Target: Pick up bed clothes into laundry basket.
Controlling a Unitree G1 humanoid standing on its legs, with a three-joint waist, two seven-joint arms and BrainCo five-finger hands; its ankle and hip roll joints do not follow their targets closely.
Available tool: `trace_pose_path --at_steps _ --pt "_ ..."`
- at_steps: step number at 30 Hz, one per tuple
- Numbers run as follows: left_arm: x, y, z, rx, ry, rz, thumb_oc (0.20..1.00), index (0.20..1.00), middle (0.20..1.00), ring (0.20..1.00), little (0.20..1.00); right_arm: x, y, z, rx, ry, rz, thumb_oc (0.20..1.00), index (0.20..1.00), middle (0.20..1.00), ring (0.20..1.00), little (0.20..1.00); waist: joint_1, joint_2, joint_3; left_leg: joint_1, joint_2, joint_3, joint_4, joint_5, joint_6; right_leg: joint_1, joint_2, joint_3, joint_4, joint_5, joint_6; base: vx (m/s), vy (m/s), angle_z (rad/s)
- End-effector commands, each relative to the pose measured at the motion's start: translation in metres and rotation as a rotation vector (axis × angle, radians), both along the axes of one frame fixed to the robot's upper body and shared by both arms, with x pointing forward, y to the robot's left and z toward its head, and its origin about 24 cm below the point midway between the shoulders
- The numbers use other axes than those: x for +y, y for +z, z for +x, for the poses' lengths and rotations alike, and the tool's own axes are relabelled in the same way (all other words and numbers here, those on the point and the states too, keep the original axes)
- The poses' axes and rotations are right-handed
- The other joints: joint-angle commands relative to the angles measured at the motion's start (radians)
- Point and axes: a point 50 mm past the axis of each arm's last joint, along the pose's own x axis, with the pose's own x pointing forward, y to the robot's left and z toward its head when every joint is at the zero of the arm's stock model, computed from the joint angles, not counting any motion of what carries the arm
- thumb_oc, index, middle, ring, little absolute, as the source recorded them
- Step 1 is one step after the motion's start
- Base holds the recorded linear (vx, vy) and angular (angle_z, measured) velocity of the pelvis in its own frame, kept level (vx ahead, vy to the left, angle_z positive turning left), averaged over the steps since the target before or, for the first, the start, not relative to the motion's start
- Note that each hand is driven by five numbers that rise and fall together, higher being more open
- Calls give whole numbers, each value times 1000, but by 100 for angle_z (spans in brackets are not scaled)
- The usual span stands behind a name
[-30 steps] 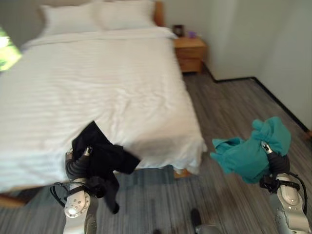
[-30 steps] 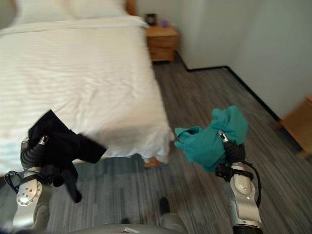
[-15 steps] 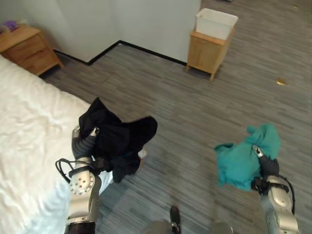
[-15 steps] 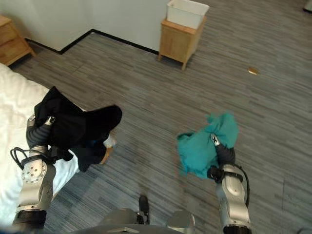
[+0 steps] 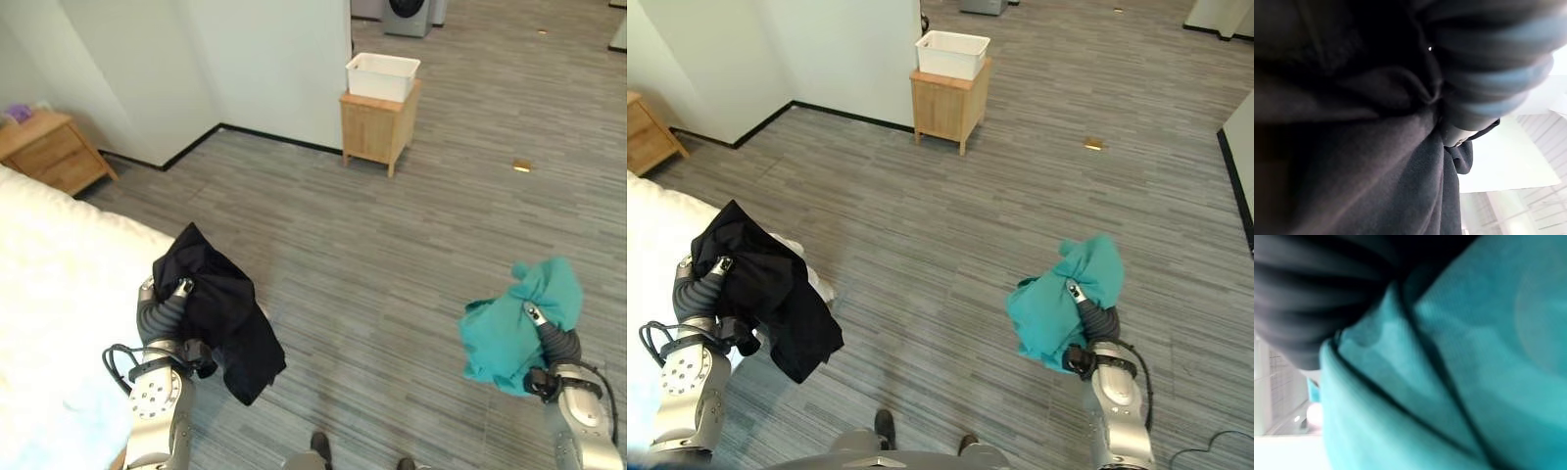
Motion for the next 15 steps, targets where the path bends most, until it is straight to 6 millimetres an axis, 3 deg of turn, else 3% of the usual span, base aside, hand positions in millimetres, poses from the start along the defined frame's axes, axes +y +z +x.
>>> trace_pose_path --at_steps 1,4,5,6,8,12,14,15 --pt "3 33 7 -165 -22 36 200 200 200 200 200 -2 40 20 -227 -11 -8 200 200 200 200 200 36 -43 37 -80 -12 -123 167 20 -23 3 -25 48 -47 60 10 153 -66 -17" --pt "7 31 2 -153 -14 41 200 200 200 200 200 -3 41 19 -232 -9 -10 200 200 200 200 200 63 -48 28 -138 -46 -147 65 24 -11 33 -19 77 -72 48 19 277 4 -12" --pt "5 30 2 -153 -21 37 200 200 200 200 200 -3 40 19 -229 -6 -16 200 200 200 200 200 70 -40 26 -159 -50 -159 22 66 -17 43 -12 85 -77 41 16 350 44 -30" --pt "3 29 3 -163 -34 16 200 200 200 200 200 -3 42 19 -232 -1 -30 200 200 200 200 200 80 -20 28 -203 -59 -166 -114 136 -36 72 6 100 -96 24 13 453 54 -29" --pt "1 35 5 -186 -42 29 200 200 200 200 200 -1 45 22 -240 13 -45 200 200 200 200 200 87 -10 26 -227 -78 -159 -206 161 -50 103 17 127 -109 6 14 465 48 -10" --pt "-2 42 2 -209 -69 60 200 200 200 200 200 10 49 27 -256 71 -40 200 200 200 200 200 99 -9 -18 -201 -71 -108 -204 201 -37 183 9 177 -119 -40 34 542 118 -37" --pt "-6 54 4 -241 -97 112 200 200 200 200 200 15 53 30 -268 96 -59 200 200 200 200 200 107 -24 -35 -200 -80 -92 -164 183 -14 201 -33 178 -80 -57 51 416 139 -63" --pt "-9 63 3 -258 -120 165 200 200 200 200 200 16 55 32 -277 102 -56 200 200 200 200 200 112 -38 -43 -201 -95 -78 -127 151 8 196 -68 175 -29 -35 68 476 169 -32"
